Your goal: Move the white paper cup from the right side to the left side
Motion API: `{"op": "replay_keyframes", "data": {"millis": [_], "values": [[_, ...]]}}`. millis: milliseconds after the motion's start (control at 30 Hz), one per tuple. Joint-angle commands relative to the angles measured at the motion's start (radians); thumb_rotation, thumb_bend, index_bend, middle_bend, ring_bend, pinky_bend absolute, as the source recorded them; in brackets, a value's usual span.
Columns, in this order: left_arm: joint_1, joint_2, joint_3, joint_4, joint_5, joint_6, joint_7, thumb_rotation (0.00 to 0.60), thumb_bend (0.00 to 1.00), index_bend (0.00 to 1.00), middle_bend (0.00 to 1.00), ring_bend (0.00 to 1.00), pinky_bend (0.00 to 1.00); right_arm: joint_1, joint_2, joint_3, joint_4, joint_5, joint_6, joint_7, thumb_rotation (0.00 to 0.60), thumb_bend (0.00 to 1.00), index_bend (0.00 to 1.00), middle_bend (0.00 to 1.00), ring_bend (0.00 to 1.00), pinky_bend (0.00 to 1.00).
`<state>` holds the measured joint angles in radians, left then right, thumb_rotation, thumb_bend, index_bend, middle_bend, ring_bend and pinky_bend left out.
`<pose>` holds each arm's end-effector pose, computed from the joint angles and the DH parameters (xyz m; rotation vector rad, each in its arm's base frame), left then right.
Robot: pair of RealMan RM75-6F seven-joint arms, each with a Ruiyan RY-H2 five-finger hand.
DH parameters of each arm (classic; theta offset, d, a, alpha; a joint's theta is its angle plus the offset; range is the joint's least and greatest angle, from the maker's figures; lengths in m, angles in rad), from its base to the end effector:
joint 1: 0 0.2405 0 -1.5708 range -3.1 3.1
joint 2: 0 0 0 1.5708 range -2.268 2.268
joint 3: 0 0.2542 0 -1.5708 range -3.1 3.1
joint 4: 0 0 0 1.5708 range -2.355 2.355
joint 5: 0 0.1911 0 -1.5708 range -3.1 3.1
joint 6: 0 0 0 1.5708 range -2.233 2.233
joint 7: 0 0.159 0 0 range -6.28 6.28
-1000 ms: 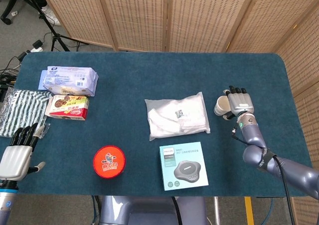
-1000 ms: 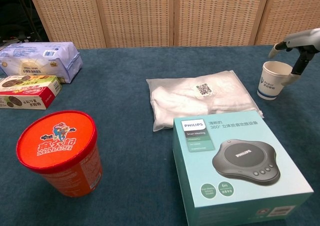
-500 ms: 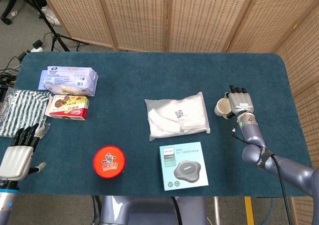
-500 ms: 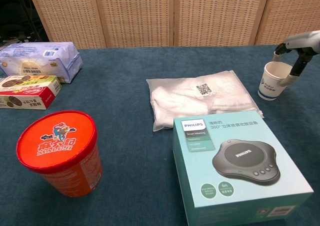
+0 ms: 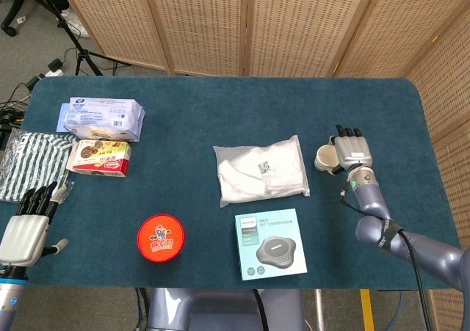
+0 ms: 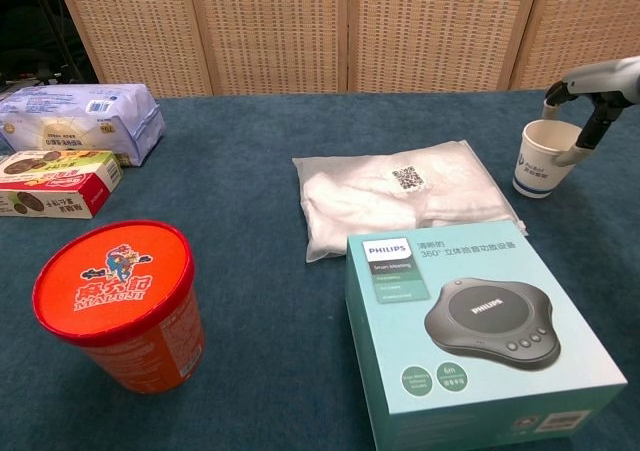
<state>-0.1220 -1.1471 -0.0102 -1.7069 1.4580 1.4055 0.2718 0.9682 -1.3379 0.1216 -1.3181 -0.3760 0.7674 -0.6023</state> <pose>-0.2881 0.1946 0.1431 -1.5121 -0.8668 -0.7317 -0.2114 -0.4361 0.0836 1.5859 -1.0472 0.4394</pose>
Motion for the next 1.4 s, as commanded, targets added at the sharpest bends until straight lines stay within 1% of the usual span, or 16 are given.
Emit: {"op": "replay_keyframes", "data": {"millis": [33,167,400,533,700,900,1167,1400], "values": [[0.002,0.002,0.002,-0.002,0.006,0.005,-0.002,0.600,0.03,0.00,0.00,0.00,0.00,0.020,0.036,0.013,-0.077,-0.017,0.053,-0.025,0.600,0.31,0.35,0.00,0.00,0.00],[0.004,0.007,0.005,-0.007,0.013,0.010,-0.009,0.600,0.03,0.00,0.00,0.00,0.00,0.049,0.076,0.026,-0.189,0.001,0.127,-0.079,0.600,0.31,0.35,0.00,0.00,0.00],[0.004,0.015,0.018,-0.014,0.038,0.009,-0.021,0.600,0.03,0.00,0.00,0.00,0.00,0.089,0.090,0.046,-0.300,0.019,0.214,-0.144,0.600,0.31,0.36,0.00,0.00,0.00],[0.003,0.017,0.026,-0.014,0.050,0.004,-0.028,0.600,0.03,0.00,0.00,0.00,0.00,0.123,0.076,0.059,-0.352,0.038,0.258,-0.193,0.600,0.31,0.36,0.00,0.00,0.00],[0.002,0.025,0.039,-0.020,0.064,-0.007,-0.042,0.600,0.03,0.00,0.00,0.00,0.00,0.182,0.028,0.084,-0.398,0.077,0.314,-0.264,0.600,0.31,0.36,0.00,0.00,0.00],[0.001,0.034,0.053,-0.024,0.094,-0.007,-0.058,0.600,0.03,0.00,0.00,0.00,0.00,0.256,-0.063,0.119,-0.401,0.102,0.352,-0.327,0.600,0.31,0.37,0.00,0.00,0.00],[-0.006,0.056,0.059,-0.031,0.089,-0.031,-0.081,0.600,0.03,0.00,0.00,0.00,0.00,0.362,-0.214,0.160,-0.328,0.146,0.357,-0.400,0.600,0.31,0.37,0.00,0.00,0.00],[-0.012,0.064,0.061,-0.033,0.077,-0.052,-0.081,0.600,0.03,0.00,0.00,0.00,0.00,0.419,-0.309,0.200,-0.303,0.164,0.342,-0.407,0.600,0.31,0.37,0.00,0.00,0.00]]}}
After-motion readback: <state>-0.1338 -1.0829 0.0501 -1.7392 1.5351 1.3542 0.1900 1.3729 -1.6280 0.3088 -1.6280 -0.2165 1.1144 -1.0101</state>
